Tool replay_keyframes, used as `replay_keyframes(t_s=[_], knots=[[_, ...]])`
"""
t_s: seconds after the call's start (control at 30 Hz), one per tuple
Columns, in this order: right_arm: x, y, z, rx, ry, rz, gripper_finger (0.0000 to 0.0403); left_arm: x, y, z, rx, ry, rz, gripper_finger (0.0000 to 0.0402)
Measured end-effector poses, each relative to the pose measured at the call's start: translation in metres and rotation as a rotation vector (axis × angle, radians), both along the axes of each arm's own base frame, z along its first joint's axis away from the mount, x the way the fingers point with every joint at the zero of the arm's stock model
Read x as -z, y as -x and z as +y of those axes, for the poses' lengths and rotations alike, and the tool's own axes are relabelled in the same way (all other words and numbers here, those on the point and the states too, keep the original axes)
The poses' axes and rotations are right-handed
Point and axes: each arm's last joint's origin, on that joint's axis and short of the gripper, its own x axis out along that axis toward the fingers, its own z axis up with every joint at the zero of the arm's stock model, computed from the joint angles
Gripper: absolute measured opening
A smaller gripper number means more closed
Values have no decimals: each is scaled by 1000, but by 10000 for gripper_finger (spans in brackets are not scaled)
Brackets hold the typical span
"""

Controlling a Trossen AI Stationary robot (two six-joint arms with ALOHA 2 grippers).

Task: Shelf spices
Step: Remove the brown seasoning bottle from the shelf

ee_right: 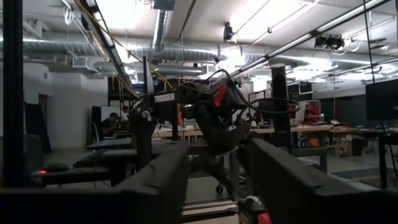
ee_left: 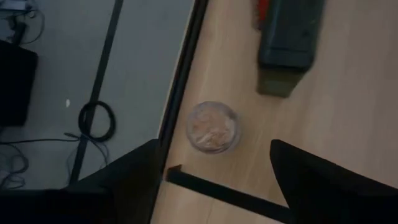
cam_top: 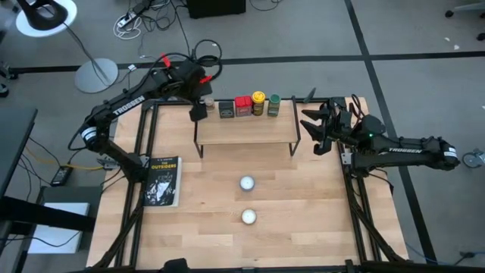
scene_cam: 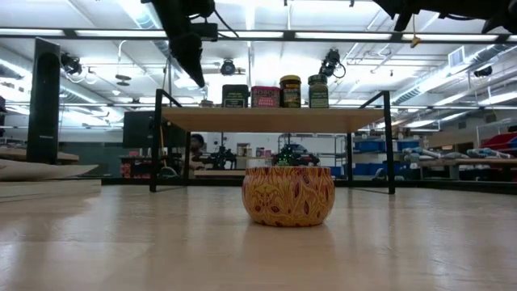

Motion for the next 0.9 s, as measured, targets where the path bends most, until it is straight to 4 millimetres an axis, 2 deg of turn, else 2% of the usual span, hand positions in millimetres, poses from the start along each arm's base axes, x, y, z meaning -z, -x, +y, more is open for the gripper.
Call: replay_keyframes(t_s=[0.23,0.43,0.53,0.63,0.9], knots=[[0,0,1,-15,-19,-6,316,14,-11,7,9,42,22,329],[-1,0,2,-11,-31,-17,382,25,-18,15,-24,17,71,331],[-1,0,3,-12,-30,-18,397,22,-18,19,-42,-16,50,331],[-1,0,3,-10,-28,-17,395,23,-16,25,-54,-10,36,331],[-1,0,3,-8,-24,-12,393,40,-24,36,-74,64,39,331]])
